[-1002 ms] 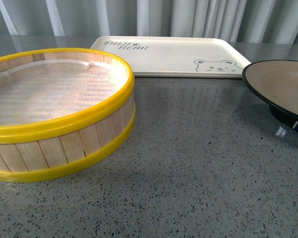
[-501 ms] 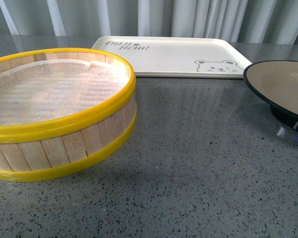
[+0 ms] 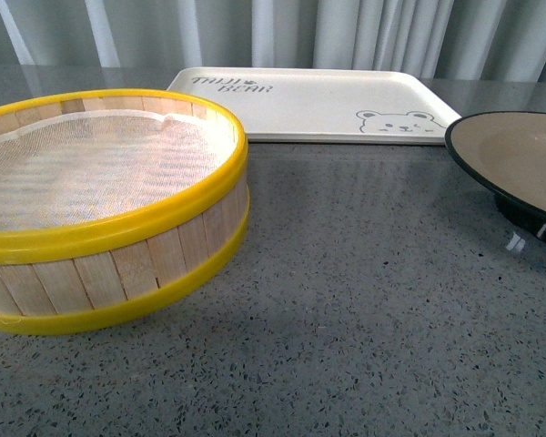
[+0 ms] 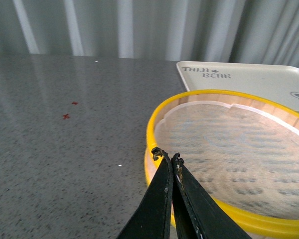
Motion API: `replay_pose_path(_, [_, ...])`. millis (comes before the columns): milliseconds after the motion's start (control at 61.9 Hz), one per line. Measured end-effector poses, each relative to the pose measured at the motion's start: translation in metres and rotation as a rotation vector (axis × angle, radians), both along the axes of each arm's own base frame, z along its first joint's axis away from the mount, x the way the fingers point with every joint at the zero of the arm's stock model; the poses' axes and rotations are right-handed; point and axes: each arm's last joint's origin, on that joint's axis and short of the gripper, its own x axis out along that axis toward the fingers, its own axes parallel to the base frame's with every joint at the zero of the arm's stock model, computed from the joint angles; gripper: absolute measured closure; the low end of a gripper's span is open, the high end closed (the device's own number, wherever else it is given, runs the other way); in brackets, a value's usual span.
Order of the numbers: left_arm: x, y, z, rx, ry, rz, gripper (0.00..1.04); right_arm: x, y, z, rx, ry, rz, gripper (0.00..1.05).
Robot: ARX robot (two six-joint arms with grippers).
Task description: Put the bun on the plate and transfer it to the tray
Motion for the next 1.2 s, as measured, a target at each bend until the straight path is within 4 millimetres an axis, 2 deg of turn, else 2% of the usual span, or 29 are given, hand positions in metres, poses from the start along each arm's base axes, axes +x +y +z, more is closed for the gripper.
replay_pose_path(356, [-0.013,0.000,-0.019,0.000,-0.005,0.001,1.01,0.000,0.000,0.000,0.000,0.000,0.000,0.09])
replay_pose_path(776, [-0.023,0.000,-0.032,0.000,-0.011,0.000,1.01,0.000,0.000,0.000,0.000,0.000,0.000,0.09])
replay_pose_path(1051, [-0.029,0.000,-0.030,0.000,-0.036,0.001,1.01,0.000,0.000,0.000,0.000,0.000,0.000,0.09])
replay_pose_path(1196, [-0.040,0.000,-0.033,0.000,-0.026,-0.001,1.01,0.000,0.000,0.000,0.000,0.000,0.000,0.09])
